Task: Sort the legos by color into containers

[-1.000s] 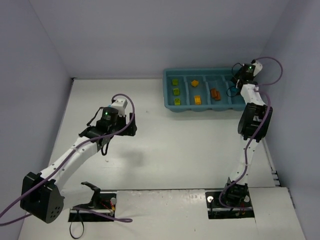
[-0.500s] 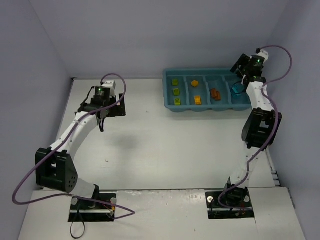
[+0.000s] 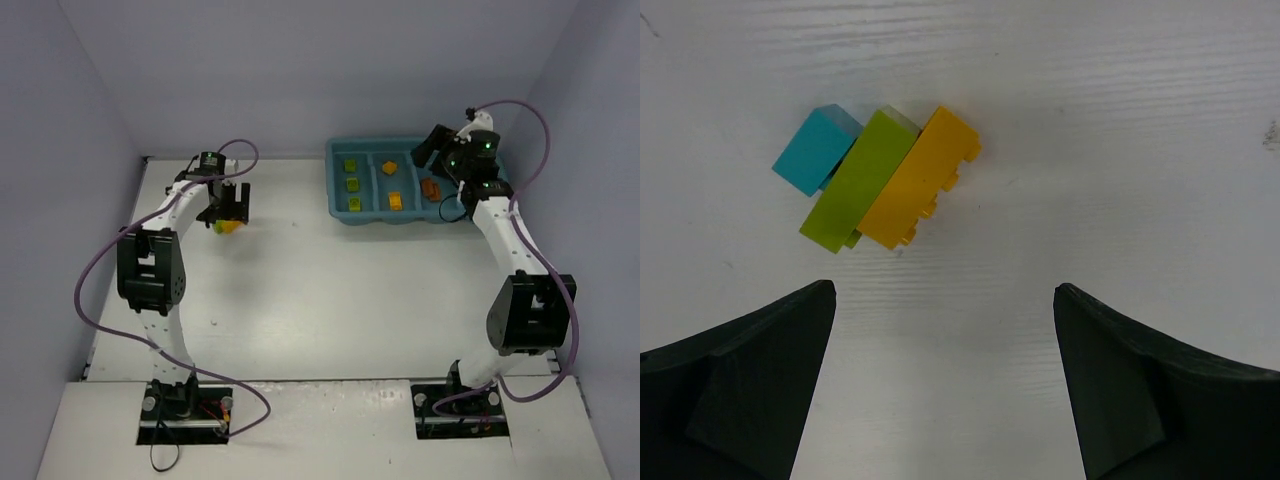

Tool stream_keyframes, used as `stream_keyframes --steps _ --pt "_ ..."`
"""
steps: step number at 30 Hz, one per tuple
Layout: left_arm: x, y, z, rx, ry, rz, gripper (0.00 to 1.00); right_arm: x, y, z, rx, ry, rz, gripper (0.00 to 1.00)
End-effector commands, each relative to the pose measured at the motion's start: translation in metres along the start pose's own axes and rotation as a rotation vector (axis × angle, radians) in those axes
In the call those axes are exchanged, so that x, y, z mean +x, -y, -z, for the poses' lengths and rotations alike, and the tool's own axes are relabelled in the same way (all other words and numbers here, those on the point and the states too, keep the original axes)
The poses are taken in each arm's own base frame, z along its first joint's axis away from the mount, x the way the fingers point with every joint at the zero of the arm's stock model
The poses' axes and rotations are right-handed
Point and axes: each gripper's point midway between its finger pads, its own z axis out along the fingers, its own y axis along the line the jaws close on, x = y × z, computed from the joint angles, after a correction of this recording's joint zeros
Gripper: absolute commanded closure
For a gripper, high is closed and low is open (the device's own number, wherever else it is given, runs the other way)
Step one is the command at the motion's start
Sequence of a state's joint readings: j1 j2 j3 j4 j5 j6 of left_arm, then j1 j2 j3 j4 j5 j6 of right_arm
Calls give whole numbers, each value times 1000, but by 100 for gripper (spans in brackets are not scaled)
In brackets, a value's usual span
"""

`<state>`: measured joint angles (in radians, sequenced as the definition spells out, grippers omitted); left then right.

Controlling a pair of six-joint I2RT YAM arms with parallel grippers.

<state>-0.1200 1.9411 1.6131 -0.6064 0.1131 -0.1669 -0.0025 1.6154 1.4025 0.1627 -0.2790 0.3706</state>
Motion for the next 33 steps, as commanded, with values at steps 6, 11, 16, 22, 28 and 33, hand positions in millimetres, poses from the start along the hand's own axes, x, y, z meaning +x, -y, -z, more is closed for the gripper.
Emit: stream_keyframes --steps 6,11,16,22,28,33 --pt "-26 -21 5 80 58 10 17 48 -21 35 -109 -81 -41 31" --pt "-41 -17 9 166 114 -13 17 64 -23 51 -121 -108 -60 31" --pt "-56 -37 8 173 157 14 20 76 -24 60 -129 -137 -75 31" --pt "-70 -36 -1 194 171 67 29 90 -25 64 -131 -170 -86 31" --pt "-75 -39 -15 211 187 83 29 97 -24 67 -135 -192 -88 31" --pt "-70 -30 -29 268 167 136 30 103 -22 69 -129 -208 -91 31"
